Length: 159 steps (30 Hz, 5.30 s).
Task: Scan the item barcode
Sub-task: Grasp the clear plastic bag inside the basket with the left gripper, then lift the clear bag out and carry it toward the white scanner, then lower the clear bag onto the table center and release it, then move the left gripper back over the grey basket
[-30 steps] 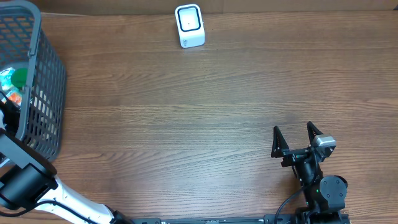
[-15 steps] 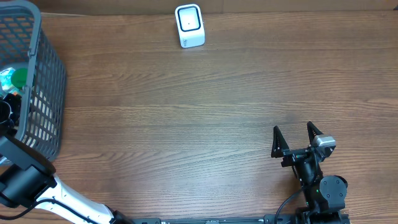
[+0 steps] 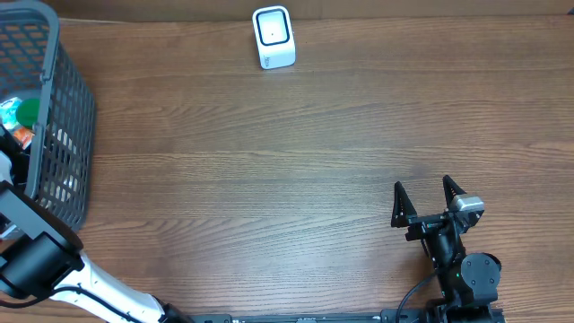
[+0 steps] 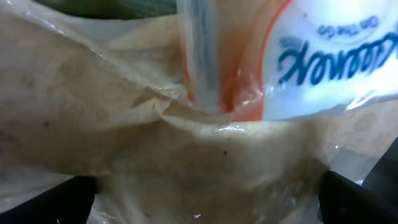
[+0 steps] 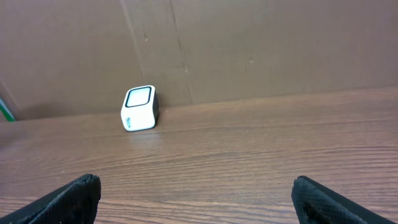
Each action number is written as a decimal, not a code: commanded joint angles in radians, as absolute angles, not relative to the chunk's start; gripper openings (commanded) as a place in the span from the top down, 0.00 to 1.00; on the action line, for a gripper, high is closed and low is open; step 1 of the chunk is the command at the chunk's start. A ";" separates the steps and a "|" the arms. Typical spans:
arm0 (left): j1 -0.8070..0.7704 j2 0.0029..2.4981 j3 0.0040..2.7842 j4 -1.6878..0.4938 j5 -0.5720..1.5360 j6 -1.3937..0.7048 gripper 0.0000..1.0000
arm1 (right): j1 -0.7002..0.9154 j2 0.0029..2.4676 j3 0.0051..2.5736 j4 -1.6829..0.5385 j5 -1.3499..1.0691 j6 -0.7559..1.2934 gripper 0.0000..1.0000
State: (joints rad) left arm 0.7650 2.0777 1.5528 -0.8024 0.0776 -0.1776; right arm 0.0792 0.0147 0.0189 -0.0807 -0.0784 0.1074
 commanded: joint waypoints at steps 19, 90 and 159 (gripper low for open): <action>0.757 2.102 1.578 -0.945 0.099 -0.165 0.96 | 0.076 0.003 0.008 -0.077 -0.083 0.103 0.00; -0.446 1.876 1.410 -0.368 1.137 -0.631 0.96 | 0.076 0.003 0.008 -0.077 -0.084 0.103 0.00; 0.153 1.574 1.607 -0.204 1.036 -0.699 0.42 | 0.076 0.003 0.008 -0.077 -0.083 0.103 0.00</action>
